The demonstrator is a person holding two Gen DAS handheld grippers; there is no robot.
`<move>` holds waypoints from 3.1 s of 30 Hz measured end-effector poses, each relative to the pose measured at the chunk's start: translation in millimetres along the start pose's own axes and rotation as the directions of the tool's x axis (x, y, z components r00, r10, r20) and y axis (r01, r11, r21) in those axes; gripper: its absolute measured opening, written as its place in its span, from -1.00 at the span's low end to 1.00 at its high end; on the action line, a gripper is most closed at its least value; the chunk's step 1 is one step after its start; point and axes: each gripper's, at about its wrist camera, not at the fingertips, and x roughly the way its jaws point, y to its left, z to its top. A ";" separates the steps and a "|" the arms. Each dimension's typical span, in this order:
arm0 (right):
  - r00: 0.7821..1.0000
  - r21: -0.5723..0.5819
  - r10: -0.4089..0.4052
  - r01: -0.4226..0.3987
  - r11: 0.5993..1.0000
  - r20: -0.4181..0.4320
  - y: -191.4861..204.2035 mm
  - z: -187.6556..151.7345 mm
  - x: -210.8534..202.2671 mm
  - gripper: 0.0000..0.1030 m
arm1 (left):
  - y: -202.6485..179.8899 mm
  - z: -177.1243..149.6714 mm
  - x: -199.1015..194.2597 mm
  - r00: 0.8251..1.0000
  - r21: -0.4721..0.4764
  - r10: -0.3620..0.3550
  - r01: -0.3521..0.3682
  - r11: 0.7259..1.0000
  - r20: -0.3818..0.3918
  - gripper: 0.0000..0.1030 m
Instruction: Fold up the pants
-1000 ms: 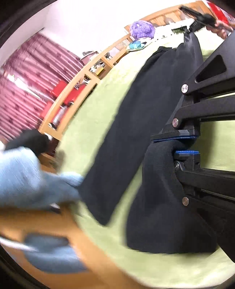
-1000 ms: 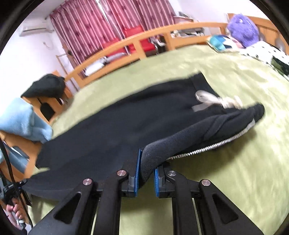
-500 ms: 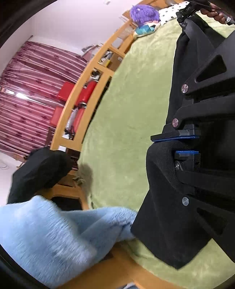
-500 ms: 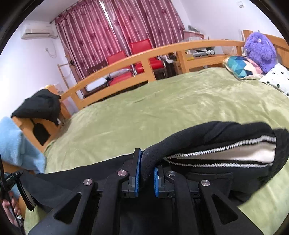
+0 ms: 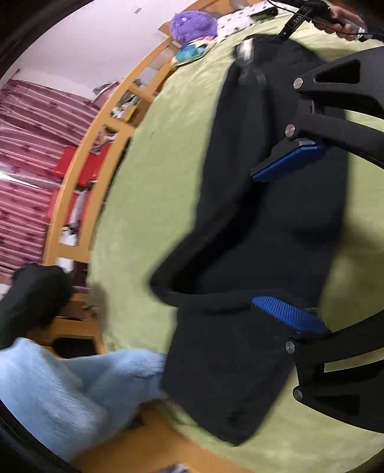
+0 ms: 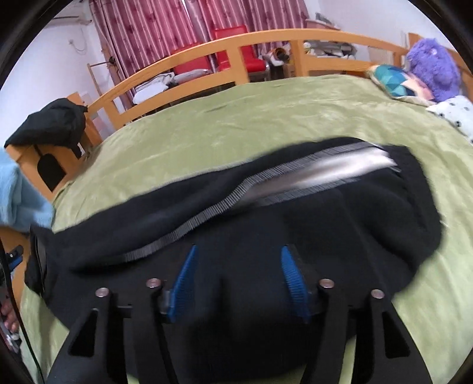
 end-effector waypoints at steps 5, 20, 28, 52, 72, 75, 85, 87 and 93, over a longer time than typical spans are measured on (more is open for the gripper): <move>0.997 0.093 -0.057 0.063 0.994 -0.059 -48.7 -44.6 -19.0 0.35 | 30.3 -51.3 15.8 0.996 -0.166 -0.038 0.025 0.986 -0.080 0.52; 1.000 0.343 0.004 0.001 0.939 -0.013 -90.3 -25.1 53.4 0.60 | 56.9 -37.3 89.9 0.999 -0.424 0.015 -0.029 0.905 -0.036 -0.12; 0.996 0.447 0.045 -0.074 0.891 0.076 -97.6 -8.6 48.9 -0.71 | 42.6 -35.1 57.7 1.000 -0.352 -0.009 0.000 0.936 -0.022 -0.77; 0.980 0.377 -0.140 0.184 0.908 -0.141 -237.5 -208.4 -227.3 -0.19 | -0.4 -240.0 -132.4 0.934 -0.196 -0.249 0.203 0.959 -0.256 -0.52; 0.981 0.383 -0.195 0.190 0.904 -0.026 -141.5 -251.4 -281.8 -0.05 | 3.8 -206.0 -150.6 0.985 0.060 -0.149 0.154 0.986 -0.084 -0.69; 0.981 0.373 -0.189 0.187 0.909 -0.033 -132.3 -252.6 -277.2 -0.05 | 7.8 -166.5 -163.0 0.992 0.099 -0.123 0.119 0.988 0.033 -0.82; 0.987 0.339 -0.132 0.155 0.928 -0.090 -99.9 -251.2 -243.6 -0.05 | 33.4 -47.8 -121.5 0.997 0.007 -0.075 0.075 0.997 0.036 -0.51; 0.987 0.332 -0.131 0.155 0.930 -0.094 -93.5 -251.9 -240.0 -0.05 | 38.9 -45.9 -121.6 0.997 0.008 -0.076 0.076 0.997 0.012 -0.09; 0.990 0.330 -0.103 0.129 0.935 -0.094 -72.5 -252.6 -228.2 -0.05 | 52.4 -64.3 -145.5 0.996 0.039 -0.072 0.070 0.997 0.051 0.47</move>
